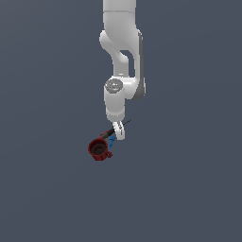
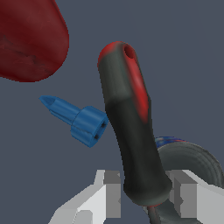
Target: Pick up a designated object from a clutter of objects.
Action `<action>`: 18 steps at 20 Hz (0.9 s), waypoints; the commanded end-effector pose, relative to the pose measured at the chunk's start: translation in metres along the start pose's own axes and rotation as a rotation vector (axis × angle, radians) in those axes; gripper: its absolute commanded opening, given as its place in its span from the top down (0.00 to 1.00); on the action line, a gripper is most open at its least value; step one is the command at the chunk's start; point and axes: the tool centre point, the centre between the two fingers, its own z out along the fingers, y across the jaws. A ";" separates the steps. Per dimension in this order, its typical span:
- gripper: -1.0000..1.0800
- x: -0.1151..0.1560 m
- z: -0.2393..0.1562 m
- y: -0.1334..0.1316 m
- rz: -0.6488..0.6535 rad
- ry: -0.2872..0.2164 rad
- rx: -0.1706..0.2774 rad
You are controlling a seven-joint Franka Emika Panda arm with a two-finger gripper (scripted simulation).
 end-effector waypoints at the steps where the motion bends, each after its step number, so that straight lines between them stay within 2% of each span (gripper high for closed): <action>1: 1.00 0.000 0.000 0.000 0.000 0.000 0.000; 10: 1.00 0.002 -0.005 -0.001 0.000 0.000 0.000; 18: 1.00 0.017 -0.037 -0.009 0.001 0.000 0.000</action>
